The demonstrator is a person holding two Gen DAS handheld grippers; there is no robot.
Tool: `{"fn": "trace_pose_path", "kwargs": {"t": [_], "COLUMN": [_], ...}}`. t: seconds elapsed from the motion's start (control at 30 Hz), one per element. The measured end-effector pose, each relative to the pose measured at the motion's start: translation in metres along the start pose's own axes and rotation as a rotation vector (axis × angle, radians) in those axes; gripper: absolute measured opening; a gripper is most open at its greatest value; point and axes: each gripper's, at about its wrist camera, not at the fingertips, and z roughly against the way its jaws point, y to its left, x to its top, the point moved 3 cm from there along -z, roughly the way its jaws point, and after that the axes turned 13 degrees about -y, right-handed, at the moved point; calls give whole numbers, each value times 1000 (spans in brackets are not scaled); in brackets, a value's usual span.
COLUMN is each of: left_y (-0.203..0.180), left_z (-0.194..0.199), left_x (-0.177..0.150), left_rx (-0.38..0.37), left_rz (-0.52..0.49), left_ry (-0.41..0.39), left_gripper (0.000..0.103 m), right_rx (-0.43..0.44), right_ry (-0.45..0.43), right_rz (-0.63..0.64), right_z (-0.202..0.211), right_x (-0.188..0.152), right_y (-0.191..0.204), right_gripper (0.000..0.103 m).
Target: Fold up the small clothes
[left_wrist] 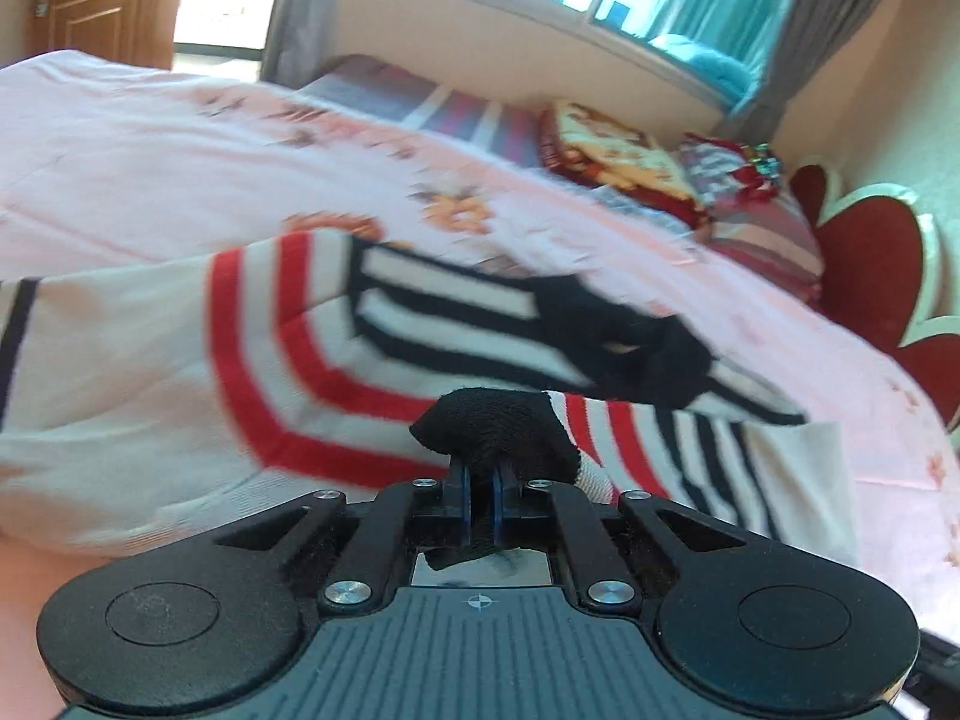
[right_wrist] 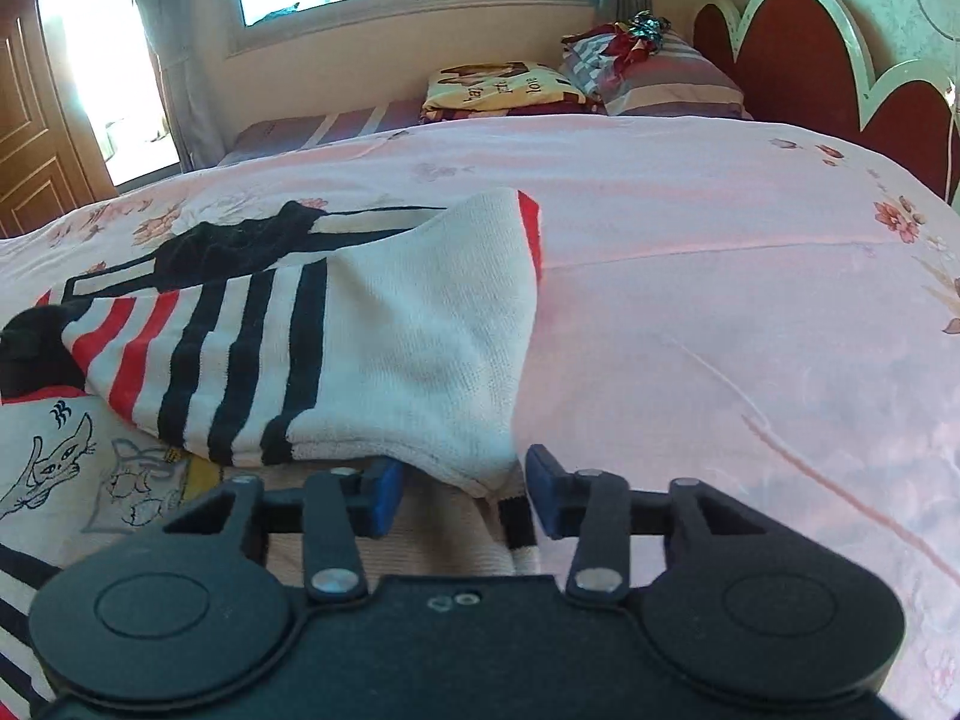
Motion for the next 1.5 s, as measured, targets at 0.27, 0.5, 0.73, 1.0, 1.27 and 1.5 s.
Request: {"fn": "trace_pose_path", "kwargs": {"t": [0.27, 0.5, 0.73, 1.0, 1.27, 1.5], "left_y": [1, 20, -37, -43, -44, -41], "left_z": [-2, 35, 1, -22, -19, -20], "left_x": [-18, 3, -9, -32, -30, -27], "left_rx": [55, 135, -6, 42, 55, 131], "left_rz": [-97, -86, -139, -229, -238, -256], "left_ry": [-11, -118, -79, -51, -50, -61], "left_gripper": [7, 50, 50, 50, 50, 76], "right_rx": [-1, 76, 63, 49, -41, -12], "right_ry": [26, -19, -8, 40, 1, -51], "right_rz": [-28, -164, -265, -320, -86, -21], "right_z": [6, 41, -32, -113, -116, -85], "right_x": [-8, 10, 48, 69, 73, 85], "right_y": [-15, -38, -46, -45, -35, -7], "right_gripper": [23, 53, 49, 31, 13, 35]}}
